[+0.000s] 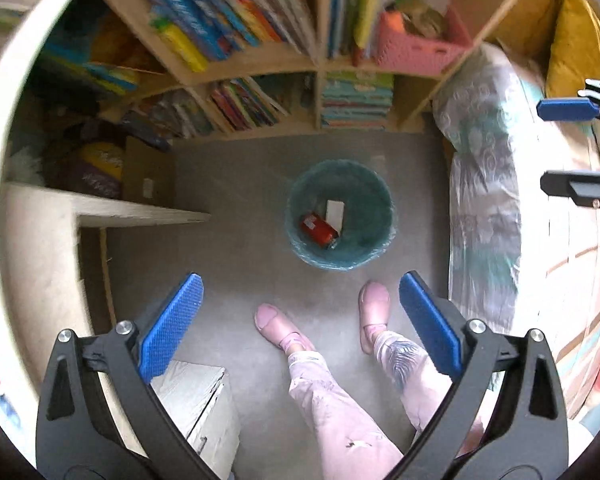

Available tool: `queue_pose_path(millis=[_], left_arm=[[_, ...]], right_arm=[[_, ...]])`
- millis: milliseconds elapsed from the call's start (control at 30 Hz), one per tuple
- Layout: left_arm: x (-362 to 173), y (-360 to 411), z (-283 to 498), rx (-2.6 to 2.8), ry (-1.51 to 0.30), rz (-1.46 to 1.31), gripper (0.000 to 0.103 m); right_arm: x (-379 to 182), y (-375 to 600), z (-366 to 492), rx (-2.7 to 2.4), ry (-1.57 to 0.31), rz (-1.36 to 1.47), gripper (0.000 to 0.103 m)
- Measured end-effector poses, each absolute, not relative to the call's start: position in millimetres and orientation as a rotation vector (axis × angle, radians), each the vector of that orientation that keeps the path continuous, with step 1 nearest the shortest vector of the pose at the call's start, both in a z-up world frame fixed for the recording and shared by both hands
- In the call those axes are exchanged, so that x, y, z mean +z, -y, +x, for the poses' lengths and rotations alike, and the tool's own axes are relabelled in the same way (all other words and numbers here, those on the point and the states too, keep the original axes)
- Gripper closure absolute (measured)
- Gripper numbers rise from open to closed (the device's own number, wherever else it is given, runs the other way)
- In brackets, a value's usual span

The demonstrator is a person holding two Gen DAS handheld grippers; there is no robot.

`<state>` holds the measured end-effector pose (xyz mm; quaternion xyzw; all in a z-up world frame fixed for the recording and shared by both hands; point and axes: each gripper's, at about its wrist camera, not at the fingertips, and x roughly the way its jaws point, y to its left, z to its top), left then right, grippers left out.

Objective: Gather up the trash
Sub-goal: 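Return both tools to the table toward the navy case and pink box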

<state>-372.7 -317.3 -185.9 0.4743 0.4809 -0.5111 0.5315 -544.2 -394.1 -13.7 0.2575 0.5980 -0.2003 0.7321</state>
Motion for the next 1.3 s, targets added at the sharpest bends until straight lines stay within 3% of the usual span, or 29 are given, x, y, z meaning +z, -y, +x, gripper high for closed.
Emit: queue_pose_path(millis=[367,567,900,1300], left_arm=[[-85,238,-264,-1.012,-1.077,0.941,0.007],[-60,177,-189,-0.875,-1.069,0.872,0.007],[-49,86,-85,-0.732,-1.020,0.856,0.007],[-60,77,-18,-0.797,-0.990,0.937,0.007]], right_arm=[[52,358,-424,-0.233,-1.261,0.337,0.017],[66,332,-342,-0.114,-1.235,0.240,0.014],[68,268,-200,0.097,-1.240,0.038,0.014],[57,221,-98,0.216,-1.265,-0.068,0.014]])
